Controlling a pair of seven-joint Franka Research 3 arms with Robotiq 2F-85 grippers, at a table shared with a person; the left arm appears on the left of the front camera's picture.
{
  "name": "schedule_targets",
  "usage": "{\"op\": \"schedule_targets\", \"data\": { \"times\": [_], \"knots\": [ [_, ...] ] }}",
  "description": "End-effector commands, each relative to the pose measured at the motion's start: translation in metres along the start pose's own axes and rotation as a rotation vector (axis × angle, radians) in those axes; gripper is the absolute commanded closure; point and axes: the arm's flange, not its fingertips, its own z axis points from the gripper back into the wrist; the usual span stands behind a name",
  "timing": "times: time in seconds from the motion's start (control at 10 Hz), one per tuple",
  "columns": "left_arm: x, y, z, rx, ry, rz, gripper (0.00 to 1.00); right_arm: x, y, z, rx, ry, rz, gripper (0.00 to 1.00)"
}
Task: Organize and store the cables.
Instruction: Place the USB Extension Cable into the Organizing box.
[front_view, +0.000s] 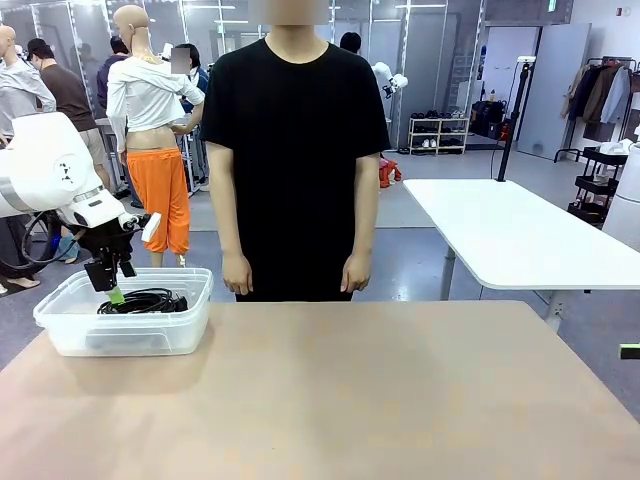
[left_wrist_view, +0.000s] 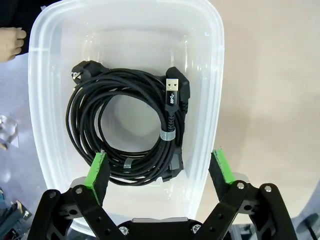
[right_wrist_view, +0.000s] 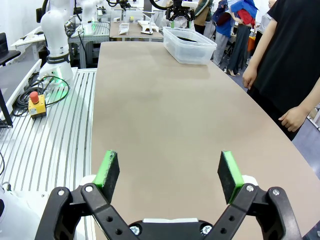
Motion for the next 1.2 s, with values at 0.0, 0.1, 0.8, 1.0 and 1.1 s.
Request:
{"op": "schedule_targets", "data": {
  "times": [0.0,0.1,0.8,1.0,1.1],
  "knots": [
    [-0.002,0.0014,-0.0039,-0.005,0.001,-0.013,0.0,0.0031,0.0002,0.001,-0.003,0.017,-0.005,0.0],
    [-0.002,0.0014,-0.0039,-0.005,0.001,-0.013,0.0,0.0031,0.0002,0.001,-0.003,0.017,-0.005,0.0],
    [-0.002,0.0014,-0.0039,-0.005,0.001,-0.013,0.0,0.0031,0.0002,0.001,-0.003,0.017,-0.005,0.0],
    [-0.002,0.0014,-0.0039,-0.005,0.001,-0.013,0.0,0.0031,0.0002,0.001,-0.003,0.017,-0.005,0.0],
    [-0.002,0.0014,-0.0039,-0.005,0.001,-0.013,0.0,0.0031,0.0002,0.001,-0.003,0.017,-0.005,0.0]
  ]
}}
